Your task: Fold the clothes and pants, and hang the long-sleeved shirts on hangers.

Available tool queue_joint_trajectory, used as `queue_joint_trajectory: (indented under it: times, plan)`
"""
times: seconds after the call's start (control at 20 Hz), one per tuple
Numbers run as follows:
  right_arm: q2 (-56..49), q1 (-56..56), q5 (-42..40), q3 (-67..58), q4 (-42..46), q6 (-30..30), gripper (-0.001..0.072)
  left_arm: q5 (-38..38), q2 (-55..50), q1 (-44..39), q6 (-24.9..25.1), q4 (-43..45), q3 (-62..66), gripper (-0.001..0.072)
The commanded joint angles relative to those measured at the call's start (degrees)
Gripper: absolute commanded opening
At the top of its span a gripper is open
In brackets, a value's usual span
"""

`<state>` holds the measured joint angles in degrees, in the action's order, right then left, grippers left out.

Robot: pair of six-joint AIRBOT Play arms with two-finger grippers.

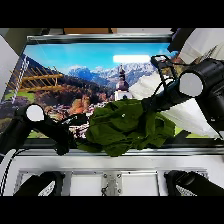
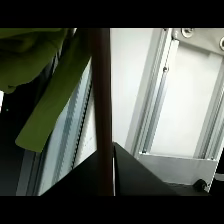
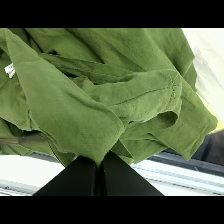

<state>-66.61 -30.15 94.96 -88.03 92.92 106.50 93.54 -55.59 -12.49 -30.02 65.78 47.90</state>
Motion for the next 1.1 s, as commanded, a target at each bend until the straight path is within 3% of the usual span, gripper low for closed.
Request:
queue_joint_trajectory:
  times: [0.0, 0.35, 0.6, 1.05]
  plan:
    - [-0.02, -0.04, 0.0, 0.02, -0.02, 0.02, 0.0012, -1.88, -3.52, 0.94, -0.63, 0.02, -0.04, 0.0013]
    - [-0.02, -0.04, 0.0, 0.02, -0.02, 0.0, 0.0012, -5.18, -7.78, 0.76, -0.61, -4.76, 6.99, 0.0013]
    - [-0.02, -0.04, 0.0, 0.02, -0.04, 0.0, 0.0013, -1.4, -13.4, -0.79, -0.33, -5.86, 14.88, 0.0013]
    - [0.02, -0.07, -0.22, -0.07, 2.89, -3.3, 0.0012, -4.11, -13.88, -7.39, 3.26, -5.95, 13.94, 0.0013]
